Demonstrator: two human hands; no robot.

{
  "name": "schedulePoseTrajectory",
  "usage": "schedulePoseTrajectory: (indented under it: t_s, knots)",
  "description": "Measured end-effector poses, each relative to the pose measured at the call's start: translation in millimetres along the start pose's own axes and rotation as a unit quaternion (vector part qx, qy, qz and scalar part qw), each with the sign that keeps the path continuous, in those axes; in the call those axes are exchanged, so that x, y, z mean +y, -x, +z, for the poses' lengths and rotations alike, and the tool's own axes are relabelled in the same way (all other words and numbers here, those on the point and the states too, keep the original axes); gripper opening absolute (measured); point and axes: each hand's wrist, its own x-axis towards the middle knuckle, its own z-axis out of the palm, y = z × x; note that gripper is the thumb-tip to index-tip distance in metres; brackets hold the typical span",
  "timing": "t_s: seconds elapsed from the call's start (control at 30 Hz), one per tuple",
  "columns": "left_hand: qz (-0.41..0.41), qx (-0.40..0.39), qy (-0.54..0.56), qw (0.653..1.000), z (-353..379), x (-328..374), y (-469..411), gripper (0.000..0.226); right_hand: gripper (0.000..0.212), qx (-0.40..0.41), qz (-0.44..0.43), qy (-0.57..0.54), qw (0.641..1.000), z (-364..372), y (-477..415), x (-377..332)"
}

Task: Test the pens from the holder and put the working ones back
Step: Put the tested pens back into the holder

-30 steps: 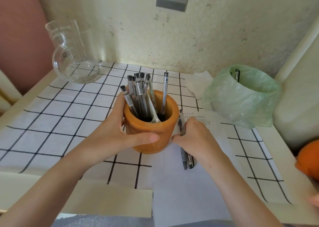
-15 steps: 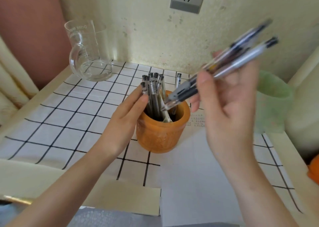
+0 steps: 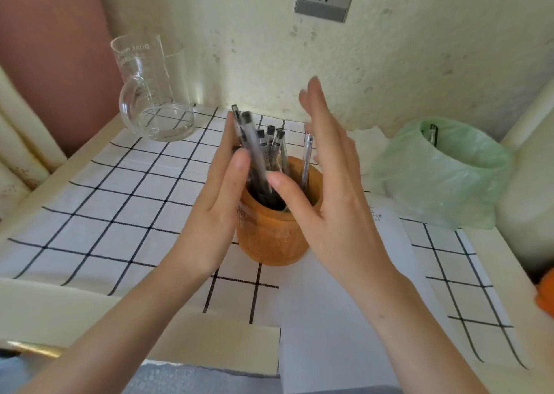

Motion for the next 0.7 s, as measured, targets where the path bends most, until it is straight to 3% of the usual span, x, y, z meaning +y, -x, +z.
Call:
schedulePoseTrajectory:
  t_s: [0.07,0.17,0.3,0.43,0.6,0.7]
  knots:
    - [0.055,0.012,-0.017,0.998,13.2,23.7,6.8,0.047,0.067,-0.033,-0.050,-0.001,0.998,-0.6,-0.5,-1.9]
    - [0.109,0.033,0.010,0.994,24.0,49.6,19.3,0.058,0.054,-0.070,-0.076,0.038,0.994,5.4,3.6,1.3]
    - [0.182,0.053,-0.065,0.980,18.2,52.4,8.0,0.058,0.047,-0.018,-0.011,0.016,1.000,3.5,5.5,17.6]
    - [0.164,0.020,-0.127,0.978,18.2,46.9,8.1,0.052,0.050,-0.010,0.090,-0.063,0.994,-9.7,3.2,33.5]
    - [0.158,0.035,-0.239,0.957,14.6,41.6,3.5,0.045,0.050,-0.063,0.104,-0.060,0.991,-6.7,5.9,35.8]
    - [0.159,0.021,-0.245,0.956,13.9,42.8,3.0,0.051,0.051,-0.070,0.086,-0.042,0.993,-3.0,6.1,35.1]
